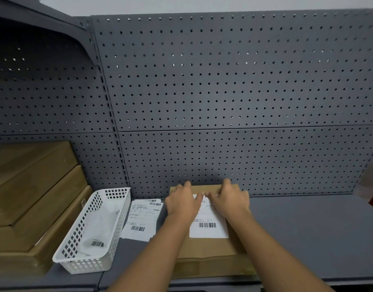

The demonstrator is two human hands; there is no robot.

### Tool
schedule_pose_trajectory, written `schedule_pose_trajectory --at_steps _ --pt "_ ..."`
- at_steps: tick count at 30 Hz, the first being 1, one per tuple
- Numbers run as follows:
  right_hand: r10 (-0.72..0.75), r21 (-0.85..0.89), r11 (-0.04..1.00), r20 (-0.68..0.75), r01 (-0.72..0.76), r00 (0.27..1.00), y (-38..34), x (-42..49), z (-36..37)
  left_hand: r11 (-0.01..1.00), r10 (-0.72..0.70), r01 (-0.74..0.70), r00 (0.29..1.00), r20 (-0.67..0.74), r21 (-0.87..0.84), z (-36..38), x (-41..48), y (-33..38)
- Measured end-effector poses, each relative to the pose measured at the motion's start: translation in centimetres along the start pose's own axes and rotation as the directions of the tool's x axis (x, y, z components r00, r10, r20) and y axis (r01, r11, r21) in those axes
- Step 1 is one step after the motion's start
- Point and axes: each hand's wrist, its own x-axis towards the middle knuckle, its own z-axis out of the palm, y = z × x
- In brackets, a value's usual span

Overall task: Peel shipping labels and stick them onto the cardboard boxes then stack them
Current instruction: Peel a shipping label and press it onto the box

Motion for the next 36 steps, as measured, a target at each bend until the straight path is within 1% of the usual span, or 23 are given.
schedule_pose_trajectory --at_steps 3,5,8,11,13,15,17,19,21,25,29,31,33,35,36 --pt "-0.023 -0.016 1.0 -0.043 0.022 0.999 0.0 -0.3 0.1 1.0 -0.004 0.004 1.0 -0.002 0.005 0.2 0.1 0.1" --pt "-0.019 -0.001 1.0 -0.02 0.019 1.0 0.0 -0.4 0.3 1.0 -0.003 0.003 1.0 0.004 -0.015 0.3 -0.2 0.3" --pt "-0.04 0.109 0.993 0.02 0.038 0.999 0.8 0.0 0.5 0.997 0.022 -0.022 1.0 0.003 -0.071 0.0 -0.5 -0.1" --pt "-0.095 0.215 0.973 0.066 0.078 0.993 2.1 -0.5 -0.6 0.974 0.079 -0.066 0.996 0.053 -0.216 -1.1 -0.9 -1.4" --pt "-0.18 0.236 0.957 0.019 0.17 0.984 3.0 -1.2 -1.0 0.956 0.165 -0.137 0.982 0.091 -0.259 -1.7 -1.6 -2.1" --pt "-0.312 0.187 0.931 -0.033 0.313 0.949 3.4 -1.9 -0.8 0.953 0.265 -0.246 0.96 0.094 -0.177 -1.8 -2.5 -2.4" --pt "-0.441 0.153 0.886 -0.013 0.437 0.898 3.3 -2.3 -0.2 0.934 0.355 -0.351 0.932 0.068 -0.07 -1.8 -3.2 -2.3" --pt "-0.503 0.165 0.856 0.047 0.49 0.863 3.0 -2.6 0.1 0.895 0.445 -0.444 0.893 0.071 -0.034 -1.7 -3.9 -2.1" --pt "-0.533 0.176 0.841 0.11 0.512 0.839 2.7 -3.0 -0.2 0.865 0.5 -0.501 0.86 0.1 -0.023 -1.6 -4.5 -2.0" --pt "-0.544 0.12 0.839 0.174 0.531 0.821 3.0 -3.1 -0.4 0.874 0.485 -0.479 0.867 0.109 -0.083 -1.1 -5.0 -2.2" --pt "-0.556 0.092 0.83 0.227 0.55 0.8 2.9 -2.9 -0.8 0.896 0.445 -0.439 0.881 0.161 -0.07 -1.7 -4.5 -1.7" --pt "-0.562 0.121 0.826 0.232 0.55 0.794 2.9 -3.0 -1.6 0.902 0.431 -0.424 0.885 0.176 -0.079 -2.0 -4.1 -1.8" --pt "-0.58 0.159 0.814 0.224 0.558 0.783 3.0 -3.4 -2.2 0.903 0.428 -0.407 0.881 0.204 -0.136 -2.6 -3.9 -2.1" --pt "-0.576 0.182 0.817 0.201 0.548 0.792 3.1 -4.1 -2.5 0.889 0.453 -0.419 0.86 0.234 -0.184 -3.2 -4.1 -2.5" --pt "-0.58 0.183 0.813 0.173 0.552 0.796 3.1 -4.6 -2.4 0.883 0.467 -0.434 0.851 0.241 -0.18 -3.4 -4.4 -2.6"
